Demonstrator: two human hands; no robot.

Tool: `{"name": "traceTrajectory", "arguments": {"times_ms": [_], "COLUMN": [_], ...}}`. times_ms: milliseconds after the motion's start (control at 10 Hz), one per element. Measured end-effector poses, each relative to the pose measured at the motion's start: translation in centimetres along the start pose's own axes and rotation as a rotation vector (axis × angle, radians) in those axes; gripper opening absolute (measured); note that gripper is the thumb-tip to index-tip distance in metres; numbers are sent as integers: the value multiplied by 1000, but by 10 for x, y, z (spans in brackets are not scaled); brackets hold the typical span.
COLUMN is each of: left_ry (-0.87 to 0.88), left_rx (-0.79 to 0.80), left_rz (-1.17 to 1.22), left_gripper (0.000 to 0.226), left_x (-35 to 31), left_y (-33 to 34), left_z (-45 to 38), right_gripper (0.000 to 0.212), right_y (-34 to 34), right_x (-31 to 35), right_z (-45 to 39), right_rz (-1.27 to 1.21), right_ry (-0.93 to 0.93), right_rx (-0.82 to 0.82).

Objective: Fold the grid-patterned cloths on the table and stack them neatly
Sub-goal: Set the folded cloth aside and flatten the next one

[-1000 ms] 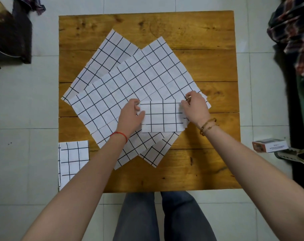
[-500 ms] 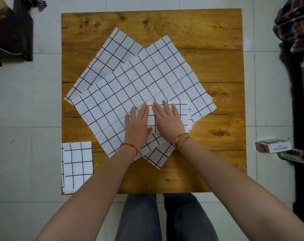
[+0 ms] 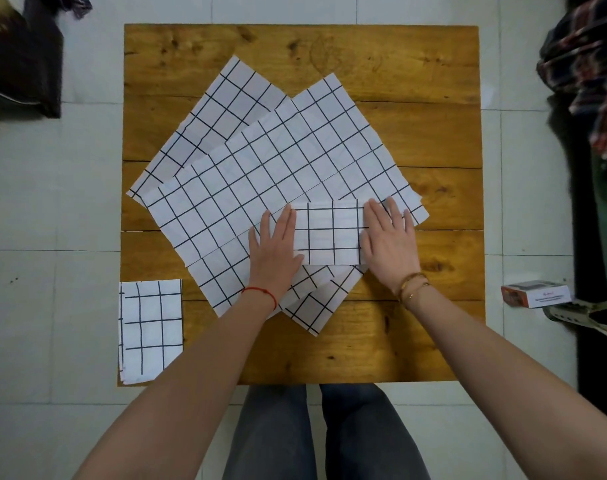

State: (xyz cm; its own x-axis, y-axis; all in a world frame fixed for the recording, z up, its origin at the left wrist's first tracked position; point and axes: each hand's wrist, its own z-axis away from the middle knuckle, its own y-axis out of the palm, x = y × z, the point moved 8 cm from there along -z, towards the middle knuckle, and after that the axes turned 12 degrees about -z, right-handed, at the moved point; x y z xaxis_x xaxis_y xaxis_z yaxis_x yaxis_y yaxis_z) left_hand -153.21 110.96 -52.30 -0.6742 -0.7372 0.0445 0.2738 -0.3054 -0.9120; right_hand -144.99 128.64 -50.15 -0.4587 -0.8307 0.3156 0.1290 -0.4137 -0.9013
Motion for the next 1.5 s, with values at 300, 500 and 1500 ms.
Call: {"name": "traceTrajectory", "arguments": {"times_ms": [300, 500, 1500], "left_ry": [63, 15, -772], "left_rx": [-49, 41, 40], "left_rz": [-21, -40, 792], "left_gripper": [65, 68, 29], "left_x": [-11, -18, 2], "left_y": [21, 29, 15], "left_z": [64, 71, 40], "right_gripper": [61, 63, 20], "right_y": [59, 76, -3], "right_x": [83, 78, 36], "right_z": [53, 66, -72], "right_rz": [138, 190, -59], "right_ry": [-378, -332, -153], "right_rx": [236, 313, 57]}}
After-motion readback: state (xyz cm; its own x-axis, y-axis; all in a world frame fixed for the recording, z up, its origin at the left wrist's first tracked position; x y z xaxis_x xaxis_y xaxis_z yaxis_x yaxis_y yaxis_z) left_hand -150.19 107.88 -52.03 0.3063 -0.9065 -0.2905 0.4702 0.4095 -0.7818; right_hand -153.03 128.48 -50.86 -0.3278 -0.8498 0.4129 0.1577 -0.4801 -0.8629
